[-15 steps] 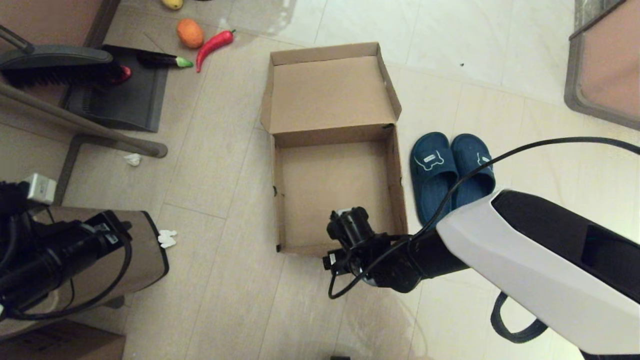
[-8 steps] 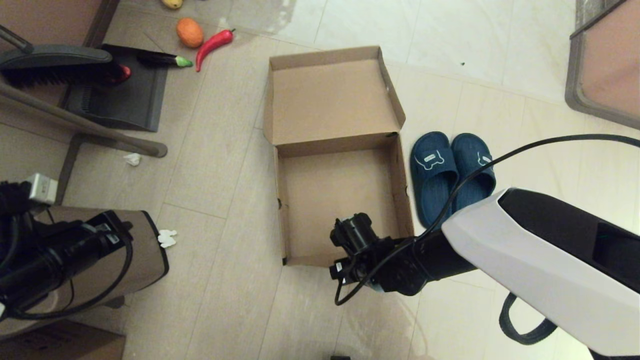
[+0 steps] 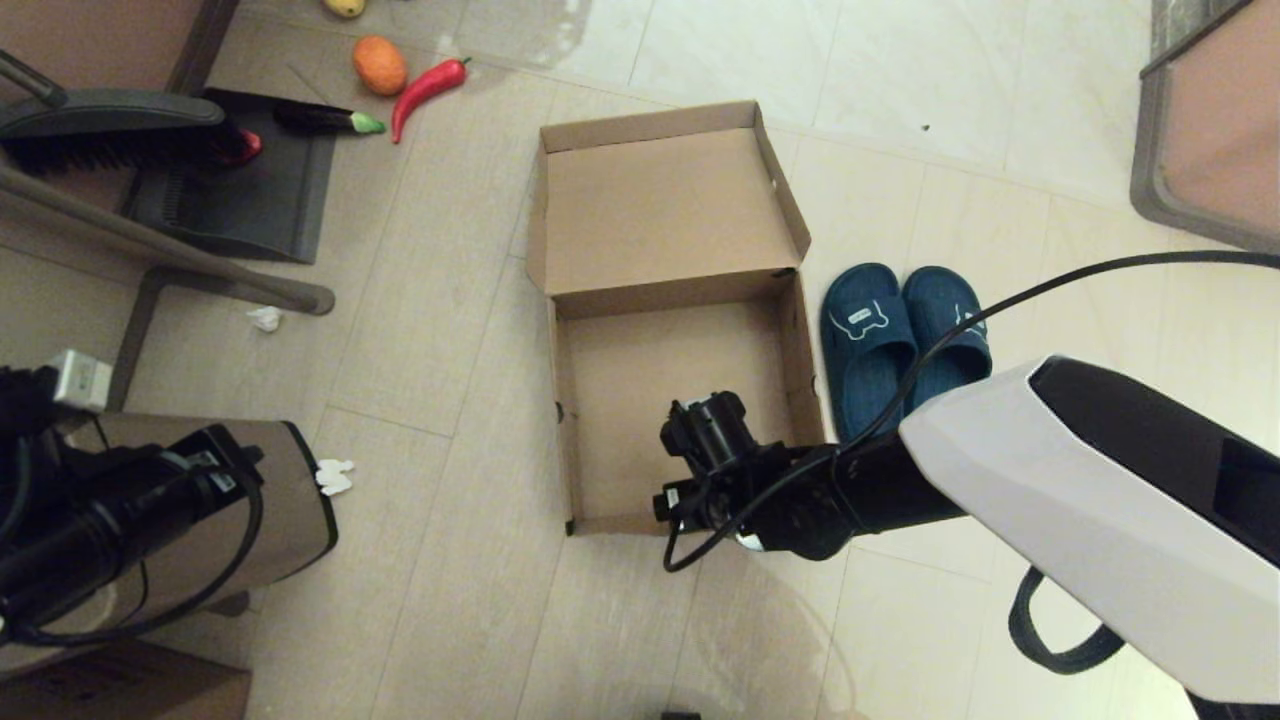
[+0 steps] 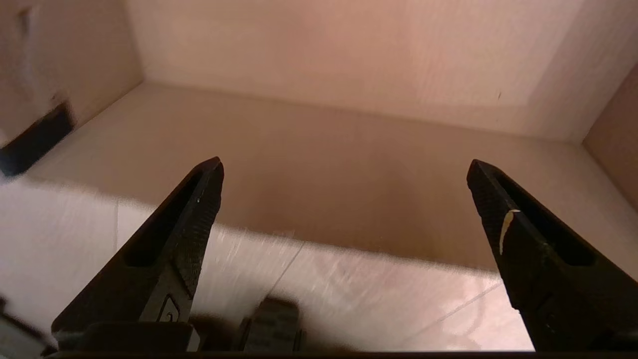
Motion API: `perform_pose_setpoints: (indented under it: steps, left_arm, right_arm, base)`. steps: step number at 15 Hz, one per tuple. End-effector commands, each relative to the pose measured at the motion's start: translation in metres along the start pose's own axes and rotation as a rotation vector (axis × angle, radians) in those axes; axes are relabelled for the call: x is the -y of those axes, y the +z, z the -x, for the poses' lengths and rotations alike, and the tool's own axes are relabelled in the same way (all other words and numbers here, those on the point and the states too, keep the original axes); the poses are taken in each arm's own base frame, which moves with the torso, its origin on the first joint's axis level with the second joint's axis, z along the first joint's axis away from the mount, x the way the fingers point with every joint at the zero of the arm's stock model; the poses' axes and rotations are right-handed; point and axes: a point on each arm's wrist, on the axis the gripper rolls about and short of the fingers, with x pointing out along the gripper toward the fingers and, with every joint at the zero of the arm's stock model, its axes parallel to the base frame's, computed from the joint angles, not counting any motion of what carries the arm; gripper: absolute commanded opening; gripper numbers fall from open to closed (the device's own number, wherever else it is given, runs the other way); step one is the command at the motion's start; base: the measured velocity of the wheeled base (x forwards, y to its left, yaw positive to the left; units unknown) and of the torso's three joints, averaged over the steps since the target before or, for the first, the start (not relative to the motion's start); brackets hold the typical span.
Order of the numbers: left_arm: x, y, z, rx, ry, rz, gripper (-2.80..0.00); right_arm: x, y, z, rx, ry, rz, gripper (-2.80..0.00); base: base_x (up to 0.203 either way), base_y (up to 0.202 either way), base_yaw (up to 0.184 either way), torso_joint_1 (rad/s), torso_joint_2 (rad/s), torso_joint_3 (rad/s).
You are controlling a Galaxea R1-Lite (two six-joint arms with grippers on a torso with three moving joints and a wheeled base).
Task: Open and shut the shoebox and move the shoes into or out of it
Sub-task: Put the shoes into the shoe box
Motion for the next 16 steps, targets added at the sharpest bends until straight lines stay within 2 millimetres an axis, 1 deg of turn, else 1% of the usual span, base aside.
perform_pose_setpoints:
  steps: [1, 4, 5, 7, 8, 10, 11, 12, 13, 15, 16]
  left_arm:
    - [0.0, 0.001, 0.001, 0.008, -0.001, 0.003, -2.8]
    - [0.0, 0.001, 0.002, 0.006, -0.001, 0.003, -2.8]
    - [-0.001, 0.0, 0.002, 0.004, 0.002, 0.003, -2.8]
    - [-0.001, -0.001, 0.002, 0.001, 0.003, 0.003, -2.8]
    - [-0.001, -0.002, 0.001, -0.002, 0.004, 0.003, -2.8]
    - [0.0, -0.001, 0.0, -0.001, 0.001, 0.002, -2.8]
    - [0.0, -0.001, 0.0, -0.001, 0.002, 0.002, -2.8]
    - [-0.001, -0.002, 0.0, -0.004, 0.002, 0.002, -2.8]
    - [-0.001, -0.002, 0.0, -0.006, 0.002, 0.003, -2.8]
    - [-0.001, -0.002, 0.001, -0.003, 0.001, 0.004, -2.8]
    - [0.0, -0.001, 0.001, 0.0, 0.0, 0.004, -2.8]
  right_arm:
    - [0.001, -0.008, -0.017, -0.018, -0.02, 0.001, 0.0]
    - [0.014, -0.025, -0.05, -0.062, -0.095, 0.005, 0.0]
    - [0.018, -0.03, -0.052, -0.088, -0.106, 0.015, 0.0]
    - [0.018, -0.032, -0.042, -0.138, -0.11, 0.024, 0.0]
    - [0.013, -0.036, -0.037, -0.15, -0.102, 0.028, 0.0]
    - [0.012, -0.04, -0.025, -0.167, -0.094, 0.035, 0.0]
    - [0.011, -0.038, -0.017, -0.162, -0.087, 0.031, 0.0]
    - [0.01, -0.029, -0.008, -0.138, -0.076, 0.011, 0.0]
    - [0.009, -0.017, 0.004, -0.102, -0.058, -0.015, 0.0]
    - [0.01, 0.02, 0.037, -0.005, 0.002, -0.07, 0.0]
    - [0.015, 0.036, 0.055, 0.042, 0.024, -0.094, 0.0]
  base:
    - [0.0, 0.0, 0.0, 0.0, 0.0, 0.0]
    - [0.0, 0.0, 0.0, 0.0, 0.0, 0.0]
    - [0.0, 0.0, 0.0, 0.0, 0.0, 0.0]
    - [0.0, 0.0, 0.0, 0.0, 0.0, 0.0]
    - [0.0, 0.0, 0.0, 0.0, 0.0, 0.0]
    - [0.0, 0.0, 0.0, 0.0, 0.0, 0.0]
    - [0.0, 0.0, 0.0, 0.0, 0.0, 0.0]
    - [0.0, 0.0, 0.0, 0.0, 0.0, 0.0]
    - [0.0, 0.0, 0.0, 0.0, 0.0, 0.0]
    - [0.0, 0.0, 0.0, 0.0, 0.0, 0.0]
    - [0.0, 0.0, 0.0, 0.0, 0.0, 0.0]
